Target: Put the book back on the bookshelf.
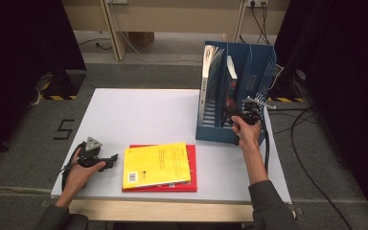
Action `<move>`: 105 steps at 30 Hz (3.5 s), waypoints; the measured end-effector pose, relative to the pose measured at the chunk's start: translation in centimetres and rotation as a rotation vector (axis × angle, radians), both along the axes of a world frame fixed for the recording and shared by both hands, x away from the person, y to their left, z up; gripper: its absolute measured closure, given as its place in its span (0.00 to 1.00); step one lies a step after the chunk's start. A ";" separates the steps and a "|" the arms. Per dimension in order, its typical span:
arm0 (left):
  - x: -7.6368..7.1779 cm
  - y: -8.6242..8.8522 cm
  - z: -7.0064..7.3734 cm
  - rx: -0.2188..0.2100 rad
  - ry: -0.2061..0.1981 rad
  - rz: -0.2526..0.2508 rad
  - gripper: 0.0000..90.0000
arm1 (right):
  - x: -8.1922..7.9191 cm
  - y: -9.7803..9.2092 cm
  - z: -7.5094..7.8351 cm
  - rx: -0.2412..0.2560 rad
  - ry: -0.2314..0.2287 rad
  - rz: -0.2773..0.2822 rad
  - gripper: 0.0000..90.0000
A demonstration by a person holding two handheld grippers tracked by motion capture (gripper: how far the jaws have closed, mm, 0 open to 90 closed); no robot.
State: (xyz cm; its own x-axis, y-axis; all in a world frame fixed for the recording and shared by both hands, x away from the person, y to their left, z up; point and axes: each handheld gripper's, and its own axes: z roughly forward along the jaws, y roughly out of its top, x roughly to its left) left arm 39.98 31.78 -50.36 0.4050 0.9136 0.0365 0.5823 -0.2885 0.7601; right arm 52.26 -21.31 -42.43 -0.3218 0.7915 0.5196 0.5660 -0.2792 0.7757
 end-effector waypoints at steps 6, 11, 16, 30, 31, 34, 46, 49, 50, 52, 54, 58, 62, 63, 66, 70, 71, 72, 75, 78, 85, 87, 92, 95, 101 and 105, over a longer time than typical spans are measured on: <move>0.0 0.0 0.0 -0.001 0.000 0.000 0.16 | -2.9 -0.5 1.7 -0.127 -0.071 0.017 0.45; 0.0 0.0 0.0 -0.004 0.001 -0.001 0.16 | -6.3 -0.7 2.6 -0.202 -0.104 0.106 0.40; -0.4 0.0 0.2 -0.035 0.010 -0.006 0.16 | -9.2 0.3 1.1 -0.241 -0.079 0.227 0.37; -2.6 -2.7 1.7 0.018 0.012 -0.111 0.18 | -12.8 2.7 -2.9 -0.199 -0.001 0.336 0.20; -2.7 -2.7 1.7 0.014 0.008 -0.110 0.18 | -12.8 2.9 -3.1 -0.209 0.009 0.341 0.20; -2.8 -2.8 1.8 0.006 0.009 -0.114 0.20 | -12.9 3.4 -3.6 -0.213 0.021 0.364 0.20; -3.3 -4.2 2.1 -0.019 0.021 -0.155 0.39 | -13.3 4.5 -4.5 -0.204 0.060 0.407 0.20; -3.3 -5.1 2.1 0.002 0.026 -0.186 0.33 | -13.4 4.7 -4.7 -0.202 0.072 0.416 0.20; -3.4 -5.2 2.1 0.001 0.026 -0.191 0.33 | -13.4 4.7 -4.8 -0.204 0.075 0.422 0.20; -3.5 -5.5 2.1 0.003 0.030 -0.197 0.33 | -13.3 4.7 -5.0 -0.199 0.081 0.424 0.19; -3.6 -5.7 2.1 0.007 0.030 -0.205 0.33 | -13.3 4.7 -5.3 -0.196 0.089 0.428 0.19; -3.7 -6.0 2.0 0.007 0.034 -0.215 0.33 | -13.4 5.1 -5.7 -0.202 0.107 0.450 0.21; -3.9 -6.6 1.9 0.010 0.038 -0.232 0.32 | -13.5 5.7 -6.1 -0.205 0.123 0.475 0.26; -3.9 -6.7 1.9 0.017 0.036 -0.236 0.31 | -13.4 5.9 -6.2 -0.206 0.133 0.477 0.27; -4.0 -6.8 1.8 0.016 0.033 -0.235 0.30 | -13.4 6.2 -6.5 -0.202 0.146 0.479 0.29; -4.0 -6.8 1.8 0.016 0.031 -0.232 0.30 | -13.4 6.6 -7.0 -0.199 0.165 0.479 0.29; -4.0 -6.8 1.8 0.015 0.032 -0.233 0.30 | -13.4 6.6 -7.0 -0.193 0.165 0.480 0.29; -4.0 -6.8 1.8 0.015 0.032 -0.232 0.30 | -13.4 6.7 -7.0 -0.191 0.166 0.481 0.29; -4.0 -6.8 1.8 0.018 0.029 -0.229 0.29 | -13.5 6.8 -7.1 -0.181 0.165 0.477 0.29; -4.1 -6.8 1.8 0.016 0.030 -0.230 0.29 | -13.5 7.1 -7.3 -0.147 0.173 0.479 0.29; -4.1 -6.8 1.8 0.011 0.032 -0.232 0.30 | -13.7 7.9 -7.2 -0.138 0.188 0.450 0.29; -4.1 -6.8 1.8 0.006 0.037 -0.234 0.30 | -13.8 8.0 -7.1 -0.156 0.189 0.436 0.33; -4.0 -6.7 1.7 -0.012 0.044 -0.228 0.30 | -13.8 7.3 -6.8 -0.095 0.189 0.399 0.46; -4.1 -6.8 1.7 -0.021 0.046 -0.223 0.31 | -13.7 6.9 -6.4 -0.026 0.172 0.374 0.50; -4.2 -7.4 1.6 -0.017 0.030 -0.224 0.32 | -13.5 6.1 -4.0 0.094 0.094 0.346 0.57; -4.4 -8.1 1.5 -0.006 0.007 -0.216 0.32 | -13.5 6.1 -2.2 0.146 0.050 0.351 0.61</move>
State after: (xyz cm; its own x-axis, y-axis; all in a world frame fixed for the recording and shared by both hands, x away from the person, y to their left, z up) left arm 35.59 23.70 -48.81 0.5919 0.8055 0.0278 0.5123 -0.4025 0.7586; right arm 38.75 -15.17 -44.60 -0.5315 0.5540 0.6408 0.6832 -0.1668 0.7109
